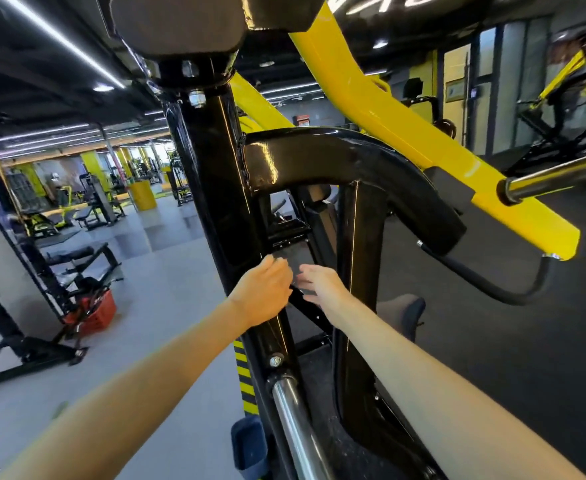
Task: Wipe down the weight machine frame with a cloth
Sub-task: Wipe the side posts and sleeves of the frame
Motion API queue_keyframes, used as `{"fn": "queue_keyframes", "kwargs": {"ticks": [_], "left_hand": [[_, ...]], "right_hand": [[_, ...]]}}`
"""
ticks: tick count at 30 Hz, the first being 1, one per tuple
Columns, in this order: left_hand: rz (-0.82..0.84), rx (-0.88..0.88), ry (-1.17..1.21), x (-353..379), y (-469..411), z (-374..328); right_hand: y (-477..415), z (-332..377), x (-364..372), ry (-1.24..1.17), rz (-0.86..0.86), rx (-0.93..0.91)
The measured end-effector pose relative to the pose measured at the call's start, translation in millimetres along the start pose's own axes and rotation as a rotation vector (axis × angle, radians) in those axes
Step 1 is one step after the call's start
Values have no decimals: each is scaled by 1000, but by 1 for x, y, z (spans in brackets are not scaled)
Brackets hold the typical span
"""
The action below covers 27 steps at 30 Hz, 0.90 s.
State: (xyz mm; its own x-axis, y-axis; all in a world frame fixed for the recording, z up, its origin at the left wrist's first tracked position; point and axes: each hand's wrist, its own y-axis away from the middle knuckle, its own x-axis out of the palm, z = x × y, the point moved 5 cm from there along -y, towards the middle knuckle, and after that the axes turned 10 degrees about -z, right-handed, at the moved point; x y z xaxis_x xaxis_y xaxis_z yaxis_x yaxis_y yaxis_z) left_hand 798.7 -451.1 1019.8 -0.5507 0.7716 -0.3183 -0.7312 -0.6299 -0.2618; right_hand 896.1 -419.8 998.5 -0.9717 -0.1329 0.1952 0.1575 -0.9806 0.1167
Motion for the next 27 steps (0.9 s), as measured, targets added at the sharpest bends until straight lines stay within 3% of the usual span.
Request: {"fn": "queue_keyframes", "kwargs": {"ticks": [2, 6, 8, 11, 15, 17, 20, 24, 27], "left_hand": [[-42, -120, 61, -4, 4, 17], [-135, -239, -69, -12, 38, 43], [-273, -301, -97, -16, 65, 49], [-479, -579, -74, -27, 97, 74], [-433, -1077, 362, -9, 111, 122], [-431, -1281, 759, 1, 103, 128], [-431, -1426, 1208, 9, 84, 111], [-362, -1642, 1411, 26, 89, 76], [-318, -1673, 1422, 46, 101, 58]], "right_hand": [[-5, -4, 11, -37, 45, -29], [-4, -5, 46, -1, 75, -95], [-3, -8, 58, -13, 36, -126], [-5, 27, 69, -63, -68, -256], [-11, 96, 78, -181, -209, -450], [-12, 87, 81, -194, -220, -448], [-7, 36, 89, -90, -170, -398], [-1, 40, 88, -20, -224, -410], [15, 65, 94, -30, -257, -623]]}}
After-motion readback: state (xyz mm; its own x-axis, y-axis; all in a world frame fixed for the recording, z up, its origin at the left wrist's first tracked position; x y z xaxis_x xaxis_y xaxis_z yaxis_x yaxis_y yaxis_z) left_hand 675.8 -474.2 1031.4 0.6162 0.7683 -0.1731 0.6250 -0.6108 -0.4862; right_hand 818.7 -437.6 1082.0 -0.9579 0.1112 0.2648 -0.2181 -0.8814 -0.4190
